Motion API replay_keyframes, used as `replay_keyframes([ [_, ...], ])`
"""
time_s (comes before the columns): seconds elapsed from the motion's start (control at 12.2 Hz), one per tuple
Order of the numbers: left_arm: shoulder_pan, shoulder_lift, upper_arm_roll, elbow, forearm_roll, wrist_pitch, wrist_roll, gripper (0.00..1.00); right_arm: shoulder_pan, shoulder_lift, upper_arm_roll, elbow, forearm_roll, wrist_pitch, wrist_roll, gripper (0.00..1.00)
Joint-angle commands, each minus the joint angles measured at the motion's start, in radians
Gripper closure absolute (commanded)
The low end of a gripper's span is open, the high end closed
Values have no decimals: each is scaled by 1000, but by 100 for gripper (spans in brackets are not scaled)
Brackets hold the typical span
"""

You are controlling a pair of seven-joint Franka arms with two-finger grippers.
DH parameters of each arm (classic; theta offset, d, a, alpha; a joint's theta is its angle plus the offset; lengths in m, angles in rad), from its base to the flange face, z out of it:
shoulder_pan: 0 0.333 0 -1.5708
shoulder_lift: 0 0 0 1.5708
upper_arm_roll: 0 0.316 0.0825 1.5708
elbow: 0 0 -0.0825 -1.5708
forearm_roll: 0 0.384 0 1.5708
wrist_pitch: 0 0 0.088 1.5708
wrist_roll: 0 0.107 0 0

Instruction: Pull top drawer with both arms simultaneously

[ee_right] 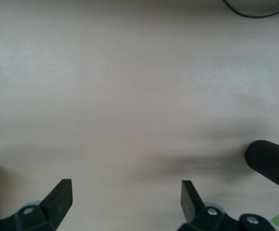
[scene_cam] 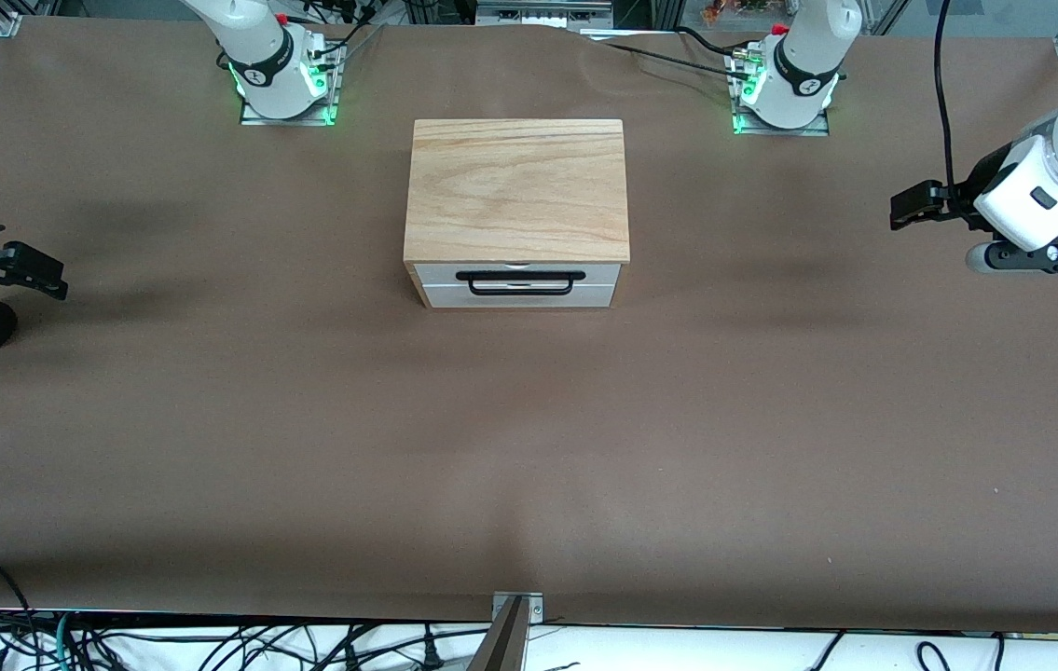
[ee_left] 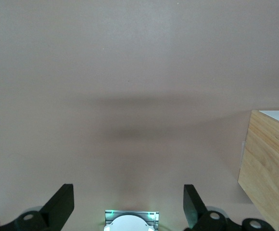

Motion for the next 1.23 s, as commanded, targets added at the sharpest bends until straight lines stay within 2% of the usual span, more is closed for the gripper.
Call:
replay_keyframes([
  [0.0,6,-10,-7,-20,-25,1,2,0,-9,-7,5,5,-8,-16,-2,0],
  [1.15,8,7,-8,-36,-39,44,1,0,-10,-5,5,5,-2,-16,2,0],
])
